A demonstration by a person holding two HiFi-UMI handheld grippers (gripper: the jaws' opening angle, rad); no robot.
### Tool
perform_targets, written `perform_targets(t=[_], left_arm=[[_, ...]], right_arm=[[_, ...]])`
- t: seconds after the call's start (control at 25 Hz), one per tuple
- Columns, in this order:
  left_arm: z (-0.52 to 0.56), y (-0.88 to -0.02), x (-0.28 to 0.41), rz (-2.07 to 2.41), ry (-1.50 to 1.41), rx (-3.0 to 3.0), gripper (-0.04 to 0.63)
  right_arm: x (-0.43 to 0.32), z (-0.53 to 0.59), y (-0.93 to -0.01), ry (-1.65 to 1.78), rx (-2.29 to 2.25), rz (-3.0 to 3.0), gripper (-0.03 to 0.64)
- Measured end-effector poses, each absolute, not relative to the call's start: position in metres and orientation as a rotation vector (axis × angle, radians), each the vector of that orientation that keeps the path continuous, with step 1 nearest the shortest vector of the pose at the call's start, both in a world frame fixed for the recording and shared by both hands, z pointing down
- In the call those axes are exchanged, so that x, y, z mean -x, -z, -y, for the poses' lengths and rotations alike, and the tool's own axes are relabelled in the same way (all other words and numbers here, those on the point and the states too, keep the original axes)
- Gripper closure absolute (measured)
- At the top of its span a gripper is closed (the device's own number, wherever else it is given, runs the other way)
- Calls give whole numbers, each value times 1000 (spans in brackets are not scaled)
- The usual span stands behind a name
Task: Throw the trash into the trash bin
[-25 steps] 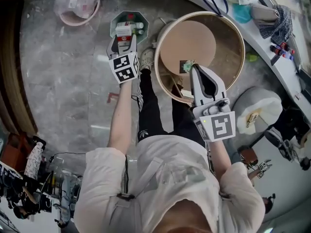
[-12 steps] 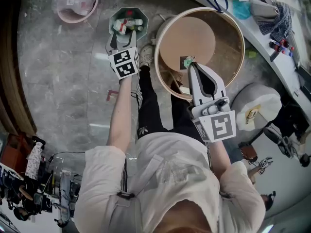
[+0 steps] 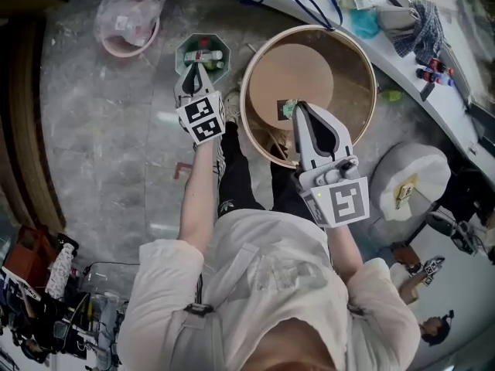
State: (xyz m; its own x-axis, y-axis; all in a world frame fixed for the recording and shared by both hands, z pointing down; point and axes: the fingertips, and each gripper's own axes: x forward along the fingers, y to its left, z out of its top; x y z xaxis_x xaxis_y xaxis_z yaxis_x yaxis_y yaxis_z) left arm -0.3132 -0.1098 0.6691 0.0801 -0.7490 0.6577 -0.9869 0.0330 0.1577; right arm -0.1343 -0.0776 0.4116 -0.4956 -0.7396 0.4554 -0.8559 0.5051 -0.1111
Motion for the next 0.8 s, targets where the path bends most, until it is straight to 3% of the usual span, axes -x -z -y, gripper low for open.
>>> perform_targets(t=[0.28,0.52,0.8], left_arm=[[169,-477,252,1759,-233,-2150,584],[172,-319,125,1407,35,-2461,584],[123,-208,9,1132,113,-2764,584]], right_arm=[[98,74,-327,-295,-1559,2478,601],[21,61,-256,-156,-1866,2450,601],[-54,32,-203,-67,-2158,2353,601]])
